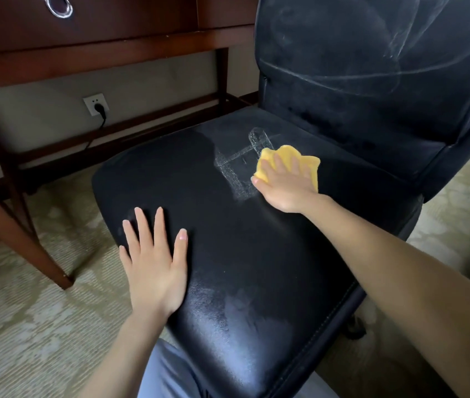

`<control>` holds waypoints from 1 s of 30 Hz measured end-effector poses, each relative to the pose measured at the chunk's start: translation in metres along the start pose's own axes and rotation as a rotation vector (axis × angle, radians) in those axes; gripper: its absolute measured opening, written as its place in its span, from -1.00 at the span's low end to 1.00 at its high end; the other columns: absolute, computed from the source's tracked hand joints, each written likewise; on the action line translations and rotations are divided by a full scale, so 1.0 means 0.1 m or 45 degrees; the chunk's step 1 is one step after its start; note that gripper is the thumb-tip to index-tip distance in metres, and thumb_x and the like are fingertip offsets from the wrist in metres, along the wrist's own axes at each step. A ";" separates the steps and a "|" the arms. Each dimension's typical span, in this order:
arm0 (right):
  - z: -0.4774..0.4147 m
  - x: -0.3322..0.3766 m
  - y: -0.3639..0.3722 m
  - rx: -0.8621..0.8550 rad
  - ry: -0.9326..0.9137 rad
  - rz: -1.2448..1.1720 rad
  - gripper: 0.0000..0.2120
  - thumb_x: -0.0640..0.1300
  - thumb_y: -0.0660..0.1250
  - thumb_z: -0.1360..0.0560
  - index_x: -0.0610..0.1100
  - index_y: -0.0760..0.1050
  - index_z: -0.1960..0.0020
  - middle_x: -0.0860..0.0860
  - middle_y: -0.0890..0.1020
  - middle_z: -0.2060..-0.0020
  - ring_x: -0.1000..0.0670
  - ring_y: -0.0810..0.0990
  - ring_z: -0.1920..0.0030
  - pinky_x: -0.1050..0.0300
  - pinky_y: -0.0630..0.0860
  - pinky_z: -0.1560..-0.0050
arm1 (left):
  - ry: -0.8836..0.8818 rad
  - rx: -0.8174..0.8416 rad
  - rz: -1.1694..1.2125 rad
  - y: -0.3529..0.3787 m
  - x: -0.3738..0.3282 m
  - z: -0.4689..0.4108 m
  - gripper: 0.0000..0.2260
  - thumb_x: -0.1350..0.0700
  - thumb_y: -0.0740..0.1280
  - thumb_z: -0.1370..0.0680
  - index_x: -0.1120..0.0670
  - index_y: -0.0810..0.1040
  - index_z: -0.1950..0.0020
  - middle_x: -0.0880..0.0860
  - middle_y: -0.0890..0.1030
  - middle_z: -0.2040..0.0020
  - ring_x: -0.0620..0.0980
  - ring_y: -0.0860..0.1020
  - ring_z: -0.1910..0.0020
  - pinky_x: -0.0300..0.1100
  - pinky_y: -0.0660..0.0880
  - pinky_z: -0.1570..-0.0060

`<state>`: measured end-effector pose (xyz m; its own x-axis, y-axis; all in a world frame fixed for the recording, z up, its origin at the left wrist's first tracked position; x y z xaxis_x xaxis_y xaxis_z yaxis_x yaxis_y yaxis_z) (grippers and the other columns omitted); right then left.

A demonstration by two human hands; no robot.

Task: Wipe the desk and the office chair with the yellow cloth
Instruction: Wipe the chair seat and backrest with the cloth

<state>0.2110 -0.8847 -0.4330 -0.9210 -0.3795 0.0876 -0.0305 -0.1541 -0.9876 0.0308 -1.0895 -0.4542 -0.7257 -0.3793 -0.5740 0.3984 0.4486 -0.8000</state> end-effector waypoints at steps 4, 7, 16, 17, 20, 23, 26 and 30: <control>0.10 0.32 0.05 -0.015 -0.198 0.019 -0.42 0.24 -0.17 -0.59 0.06 -0.13 -0.55 0.03 -0.15 -0.54 -0.18 -0.28 -0.51 -0.13 -0.23 -0.46 | -0.009 -0.024 -0.016 0.01 -0.03 0.07 -0.42 -0.25 -0.15 -0.59 -0.06 0.04 -0.56 0.02 -0.12 -0.58 0.05 -0.21 -0.54 0.08 -0.17 -0.47; 0.26 0.43 0.08 -0.019 -0.337 0.049 -0.41 0.25 -0.16 -0.59 0.07 -0.15 -0.54 0.02 -0.16 -0.54 -0.12 -0.28 -0.51 -0.09 -0.24 -0.49 | -0.009 -0.030 -0.045 0.03 -0.08 0.15 -0.38 -0.24 -0.17 -0.52 -0.08 0.01 -0.57 0.02 -0.12 -0.58 0.06 -0.21 -0.54 0.11 -0.16 -0.47; 1.11 0.46 0.13 -0.029 -0.721 0.078 -0.38 0.27 -0.21 -0.53 0.09 -0.19 -0.54 0.11 -0.19 -0.52 0.07 -0.32 -0.50 0.11 -0.33 -0.47 | 0.025 -0.101 -0.036 0.12 -0.37 0.49 -0.36 -0.25 -0.23 -0.50 -0.10 0.02 -0.56 0.01 -0.11 -0.58 0.04 -0.22 -0.54 0.17 -0.24 -0.43; 1.20 0.43 0.13 -0.028 -0.740 0.080 -0.39 0.26 -0.19 -0.54 0.10 -0.19 -0.53 0.13 -0.20 -0.51 0.10 -0.33 -0.49 0.14 -0.35 -0.46 | 0.019 -0.110 -0.024 0.14 -0.41 0.53 -0.37 -0.24 -0.22 -0.50 -0.10 0.02 -0.56 0.01 -0.10 -0.58 0.04 -0.20 -0.55 0.17 -0.24 -0.43; 1.43 0.34 0.13 -0.005 -0.791 0.054 -0.45 0.22 -0.13 -0.58 0.15 -0.22 -0.51 0.18 -0.22 -0.50 0.16 -0.36 -0.47 0.18 -0.37 -0.45 | 0.001 -0.120 -0.012 0.20 -0.51 0.65 -0.40 -0.21 -0.18 -0.53 -0.06 0.03 -0.56 0.06 -0.05 -0.58 0.07 -0.16 -0.55 0.17 -0.20 -0.44; 1.63 0.20 0.14 0.032 -0.831 0.018 -0.49 0.20 -0.08 -0.60 0.23 -0.25 -0.46 0.24 -0.21 -0.49 0.22 -0.36 -0.46 0.21 -0.36 -0.45 | 0.036 -0.073 -0.020 0.28 -0.63 0.80 -0.43 -0.21 -0.19 -0.54 -0.08 -0.08 -0.53 0.03 -0.15 -0.56 0.05 -0.25 -0.53 0.16 -0.27 -0.43; 1.83 0.07 0.13 0.038 -0.848 0.000 -0.51 0.24 -0.11 -0.57 0.29 -0.17 -0.45 0.31 -0.17 -0.47 0.27 -0.32 -0.45 0.28 -0.36 -0.43 | 0.048 0.043 -0.048 0.36 -0.73 0.92 -0.43 -0.27 -0.30 -0.49 -0.16 -0.30 -0.47 -0.06 -0.37 -0.51 0.00 -0.43 -0.47 0.16 -0.37 -0.39; 2.12 -0.09 0.14 -0.082 -0.852 0.044 -0.53 0.20 0.00 -0.59 0.18 0.17 -0.48 0.22 0.13 -0.49 0.16 -0.01 -0.50 0.11 -0.06 -0.47 | 0.046 0.169 -0.010 0.42 -0.91 1.07 -0.41 -0.32 -0.41 -0.41 -0.19 -0.46 -0.40 -0.09 -0.53 -0.41 -0.06 -0.56 -0.39 0.20 -0.40 -0.39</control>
<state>0.3011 -1.0773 -0.4201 -0.4831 -0.8701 0.0975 -0.0476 -0.0852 -0.9952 0.1730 -1.1229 -0.4541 -0.7480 -0.3517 -0.5629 0.4616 0.3337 -0.8219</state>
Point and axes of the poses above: each hand's wrist, its own z-axis away from the middle knuckle, its own y-axis out of the palm, x = y × z, the point moved 7 cm from there along -z, towards the middle knuckle
